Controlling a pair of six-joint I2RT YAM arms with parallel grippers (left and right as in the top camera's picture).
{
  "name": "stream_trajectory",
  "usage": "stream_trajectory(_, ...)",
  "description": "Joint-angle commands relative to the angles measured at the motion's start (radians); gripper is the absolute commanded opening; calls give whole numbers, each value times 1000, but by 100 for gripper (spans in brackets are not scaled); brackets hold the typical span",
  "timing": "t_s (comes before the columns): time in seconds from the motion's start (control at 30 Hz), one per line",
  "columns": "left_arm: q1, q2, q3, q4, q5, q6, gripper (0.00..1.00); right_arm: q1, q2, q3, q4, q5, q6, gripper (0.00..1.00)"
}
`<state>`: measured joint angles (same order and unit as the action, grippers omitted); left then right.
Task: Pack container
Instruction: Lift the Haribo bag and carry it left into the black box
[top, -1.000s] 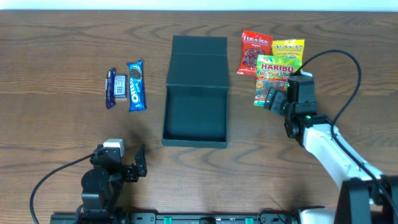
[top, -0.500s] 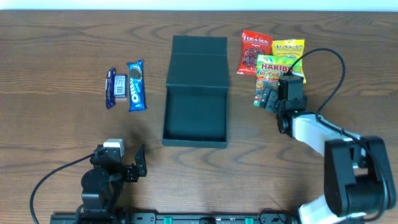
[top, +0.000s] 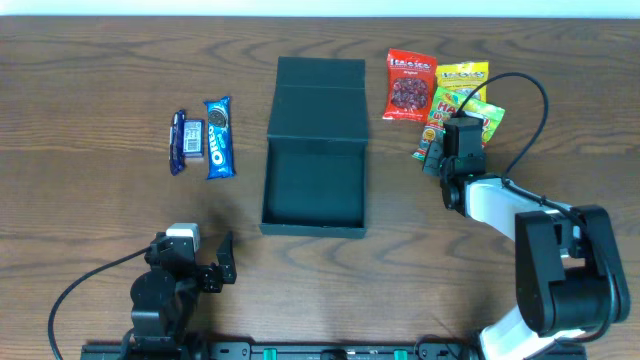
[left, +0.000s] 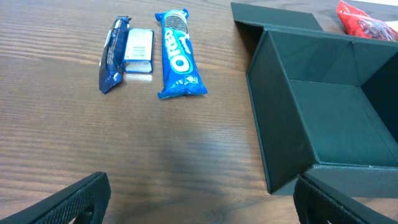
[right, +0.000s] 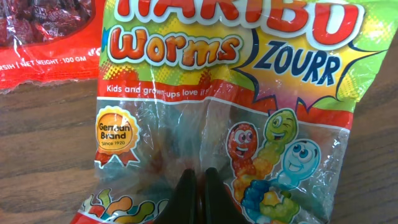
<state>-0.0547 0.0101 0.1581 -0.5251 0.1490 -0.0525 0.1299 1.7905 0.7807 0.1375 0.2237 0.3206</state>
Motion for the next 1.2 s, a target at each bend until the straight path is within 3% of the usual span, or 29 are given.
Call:
stream_trajectory(0.0,4,-6,-14,2,-11,-7,95,2,31,-13,-30,-48,-3,1)
stream_trajectory(0.3,4,-6,-14,2,-11,-7,95,3,-49,-13,-135,-274,32,1)
stream_trajectory(0.73,4,-6,-14,2,-11,-7,95,5,-446,-13,-402,-381,13,2)
stream_trajectory(0.97,4,-6,-14,2,-11,-7,95,99,-621,-13,-432,-446,-86,1)
stream_trajectory(1.17,4,-6,-14,2,-11,-7,95,265,-706,-13,-420,-557,-283,2)
